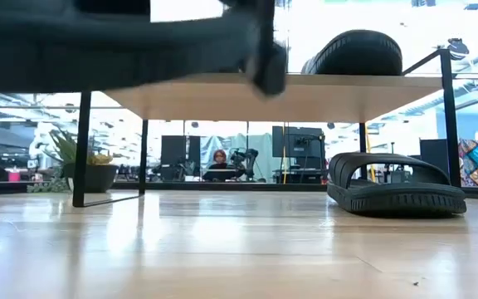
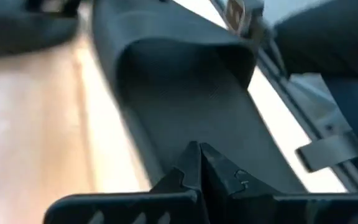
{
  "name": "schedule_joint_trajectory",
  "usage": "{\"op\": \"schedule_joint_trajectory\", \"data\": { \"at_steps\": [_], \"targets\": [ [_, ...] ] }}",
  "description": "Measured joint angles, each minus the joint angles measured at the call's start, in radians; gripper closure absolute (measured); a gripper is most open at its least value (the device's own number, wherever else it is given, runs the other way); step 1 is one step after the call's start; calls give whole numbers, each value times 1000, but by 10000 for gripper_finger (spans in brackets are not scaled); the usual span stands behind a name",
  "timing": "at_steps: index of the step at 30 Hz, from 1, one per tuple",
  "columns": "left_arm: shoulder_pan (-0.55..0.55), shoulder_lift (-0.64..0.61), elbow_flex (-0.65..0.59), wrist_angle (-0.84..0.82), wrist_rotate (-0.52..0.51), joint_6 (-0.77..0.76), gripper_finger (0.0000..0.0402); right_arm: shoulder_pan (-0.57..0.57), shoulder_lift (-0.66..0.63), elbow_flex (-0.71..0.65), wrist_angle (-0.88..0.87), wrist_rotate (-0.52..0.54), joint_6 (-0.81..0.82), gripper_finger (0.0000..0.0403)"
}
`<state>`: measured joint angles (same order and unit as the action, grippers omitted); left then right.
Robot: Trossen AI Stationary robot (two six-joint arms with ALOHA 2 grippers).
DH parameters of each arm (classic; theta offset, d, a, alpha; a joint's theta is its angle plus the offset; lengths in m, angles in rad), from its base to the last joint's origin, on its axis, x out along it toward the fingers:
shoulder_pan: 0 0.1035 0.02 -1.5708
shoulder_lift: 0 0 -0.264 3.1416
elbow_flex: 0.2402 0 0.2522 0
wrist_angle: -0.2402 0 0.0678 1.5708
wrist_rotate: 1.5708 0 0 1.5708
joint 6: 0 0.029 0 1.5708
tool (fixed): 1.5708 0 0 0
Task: Pick and place slides into the shelf
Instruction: Put the left black slide under the shelf
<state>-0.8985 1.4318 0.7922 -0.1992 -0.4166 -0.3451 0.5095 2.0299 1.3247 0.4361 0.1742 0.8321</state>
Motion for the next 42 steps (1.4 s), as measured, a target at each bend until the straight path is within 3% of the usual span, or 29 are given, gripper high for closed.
{"op": "schedule_joint_trajectory", "data": {
  "at_steps": [8, 14, 19, 23, 28, 34, 42],
  "targets": [
    [-163, -232, -1, -160, -230, -24, 401, 122, -69, 0, -158, 154, 213, 402],
    [-229, -289, -1, -247, -380, -3, 401, 233, -67, 0, -269, 463, 446, 402],
    [-258, -294, -1, -266, -481, 176, 401, 294, -67, 0, -319, 711, 550, 402],
    [-261, -300, -1, -238, -489, 318, 401, 298, -67, 0, -339, 818, 600, 402],
    [-266, -340, -1, -200, -467, 415, 401, 289, -47, 0, -344, 848, 646, 402],
    [-269, -421, -1, -199, -439, 417, 401, 289, 10, -1, -336, 859, 762, 400],
    [-269, -487, -1, -228, -430, 427, 401, 291, 47, -2, -282, 1013, 828, 401]
  ]
}}
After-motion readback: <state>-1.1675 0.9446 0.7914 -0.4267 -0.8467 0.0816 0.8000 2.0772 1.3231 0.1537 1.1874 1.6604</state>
